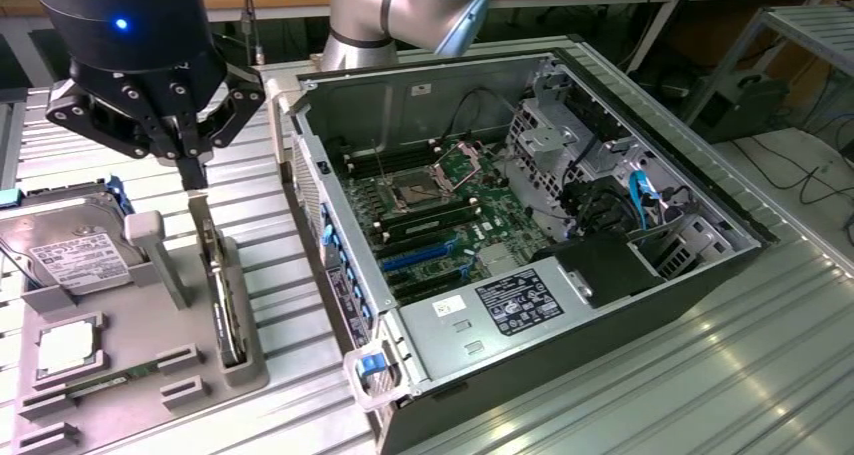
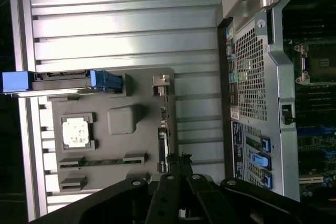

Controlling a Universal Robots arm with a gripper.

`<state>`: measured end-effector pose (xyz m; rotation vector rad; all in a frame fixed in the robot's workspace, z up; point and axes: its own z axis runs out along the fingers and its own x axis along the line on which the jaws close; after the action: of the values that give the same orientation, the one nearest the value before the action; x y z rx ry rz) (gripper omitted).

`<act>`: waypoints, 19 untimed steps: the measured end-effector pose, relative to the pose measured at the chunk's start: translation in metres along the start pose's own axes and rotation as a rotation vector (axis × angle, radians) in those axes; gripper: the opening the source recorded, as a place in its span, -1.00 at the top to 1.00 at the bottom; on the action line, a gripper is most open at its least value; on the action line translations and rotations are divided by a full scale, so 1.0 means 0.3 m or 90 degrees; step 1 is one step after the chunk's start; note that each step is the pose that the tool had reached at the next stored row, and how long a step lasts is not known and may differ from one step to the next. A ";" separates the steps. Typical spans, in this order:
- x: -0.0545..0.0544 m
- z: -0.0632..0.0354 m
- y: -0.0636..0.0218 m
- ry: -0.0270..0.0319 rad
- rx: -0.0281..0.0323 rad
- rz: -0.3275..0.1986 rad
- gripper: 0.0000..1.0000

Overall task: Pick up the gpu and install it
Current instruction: 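Reach for the gpu, then pick up the gpu and move the gpu toward the slot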

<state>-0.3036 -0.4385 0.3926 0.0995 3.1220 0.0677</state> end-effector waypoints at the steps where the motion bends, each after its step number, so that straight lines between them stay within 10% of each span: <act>1: 0.001 0.000 -0.004 0.0000 0.0000 0.000 0.79; 19: 0.048 0.000 -0.031 0.0000 0.0000 0.000 0.79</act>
<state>-0.3185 -0.4469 0.3920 0.0994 3.1219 0.0677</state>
